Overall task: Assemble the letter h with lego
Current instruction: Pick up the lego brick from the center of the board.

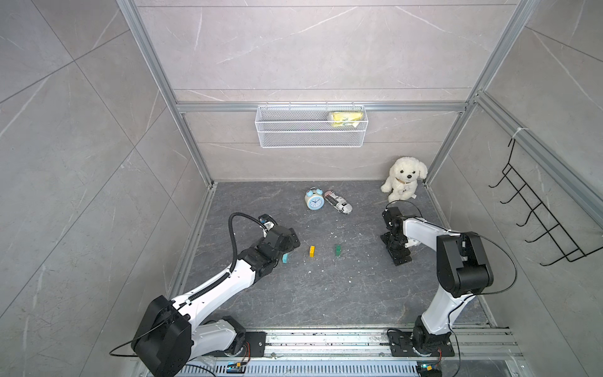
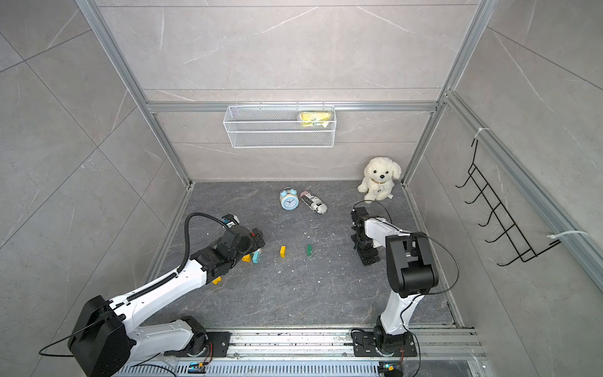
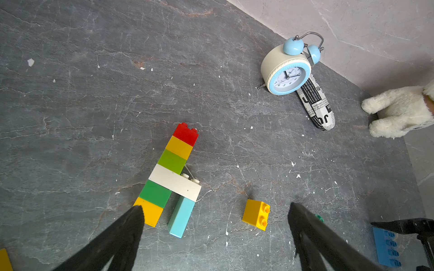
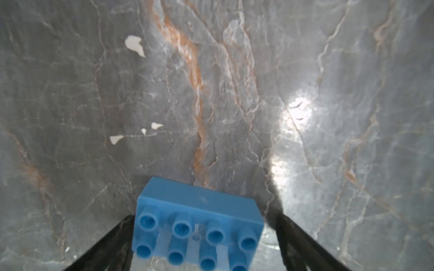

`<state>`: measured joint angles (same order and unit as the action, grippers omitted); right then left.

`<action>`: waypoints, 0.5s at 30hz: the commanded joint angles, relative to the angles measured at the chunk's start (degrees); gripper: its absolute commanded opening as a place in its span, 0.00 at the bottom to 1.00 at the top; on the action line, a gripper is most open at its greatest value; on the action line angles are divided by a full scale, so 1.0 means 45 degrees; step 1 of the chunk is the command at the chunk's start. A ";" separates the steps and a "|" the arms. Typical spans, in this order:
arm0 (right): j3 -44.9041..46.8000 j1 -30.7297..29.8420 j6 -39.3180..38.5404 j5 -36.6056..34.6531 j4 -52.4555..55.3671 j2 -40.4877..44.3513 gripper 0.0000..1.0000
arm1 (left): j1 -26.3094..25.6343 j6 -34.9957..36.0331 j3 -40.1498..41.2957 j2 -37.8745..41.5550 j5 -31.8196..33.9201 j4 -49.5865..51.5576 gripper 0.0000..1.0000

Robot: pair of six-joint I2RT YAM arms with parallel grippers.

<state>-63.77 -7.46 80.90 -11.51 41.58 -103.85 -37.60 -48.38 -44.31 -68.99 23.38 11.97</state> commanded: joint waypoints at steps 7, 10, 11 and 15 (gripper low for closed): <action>0.0435 0.0008 -0.0427 -0.0490 -0.1159 -0.0188 0.68 | 0.0056 0.0222 -0.0113 -0.0021 -0.0039 -0.0156 0.99; 0.1232 -0.0097 -0.1214 -0.0239 -0.2196 0.0184 0.54 | 0.0049 0.0171 -0.0075 0.0053 -0.0005 -0.0149 0.99; 0.1463 -0.0193 -0.1608 -0.0164 -0.2563 0.0325 0.50 | 0.0057 0.0149 -0.0057 0.0077 -0.0014 -0.0148 1.00; 0.2135 -0.1071 -0.3456 -0.0032 -0.3021 0.1147 0.43 | 0.0056 -0.0020 0.0038 0.0286 0.0166 -0.0081 0.99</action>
<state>-57.47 -9.65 72.05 -14.31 32.82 -99.61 -37.60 -48.40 -44.31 -69.14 23.40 11.97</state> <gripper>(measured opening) 0.654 0.994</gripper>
